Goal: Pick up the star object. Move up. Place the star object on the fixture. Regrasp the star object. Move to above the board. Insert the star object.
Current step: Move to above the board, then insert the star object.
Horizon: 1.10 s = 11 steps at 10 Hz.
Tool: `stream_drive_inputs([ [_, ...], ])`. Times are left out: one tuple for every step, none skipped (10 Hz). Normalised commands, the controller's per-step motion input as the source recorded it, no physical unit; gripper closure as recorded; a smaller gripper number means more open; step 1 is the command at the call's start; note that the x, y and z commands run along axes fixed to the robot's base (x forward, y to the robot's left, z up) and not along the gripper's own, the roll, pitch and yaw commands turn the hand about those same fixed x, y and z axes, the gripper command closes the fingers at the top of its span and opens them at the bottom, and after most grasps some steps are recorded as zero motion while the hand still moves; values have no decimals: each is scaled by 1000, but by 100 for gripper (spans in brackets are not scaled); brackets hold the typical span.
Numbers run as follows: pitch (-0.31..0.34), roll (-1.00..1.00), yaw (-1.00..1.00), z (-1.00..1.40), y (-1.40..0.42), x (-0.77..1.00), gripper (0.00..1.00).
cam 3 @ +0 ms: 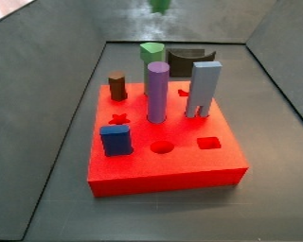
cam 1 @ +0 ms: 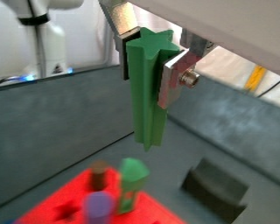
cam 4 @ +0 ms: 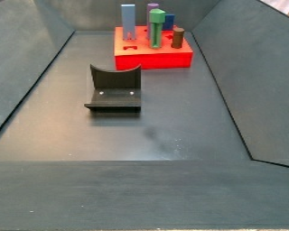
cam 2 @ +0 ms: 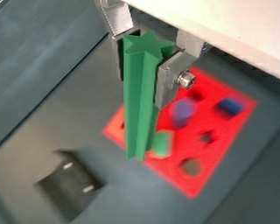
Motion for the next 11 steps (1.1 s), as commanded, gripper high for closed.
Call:
stream_drive_inputs([
  [-229, -1000, 10, 127, -292, -448, 100],
  [-223, -1000, -15, 45, -79, -189, 100],
  [-179, -779, -15, 8, -4, -104, 100],
  [-125, -549, -17, -3, 10, -67, 100],
  [-94, -416, -10, 9, 4, -57, 100],
  [-45, -209, -11, -1, 6, -35, 100],
  [0, 0, 0, -17, 0, 0, 100],
  [-114, 0, -57, -106, 0, -94, 100],
  [0, -17, -771, -254, -86, -231, 100],
  [0, -26, -1000, -334, 0, 0, 100],
  [0, -156, -794, -26, 0, -17, 100],
])
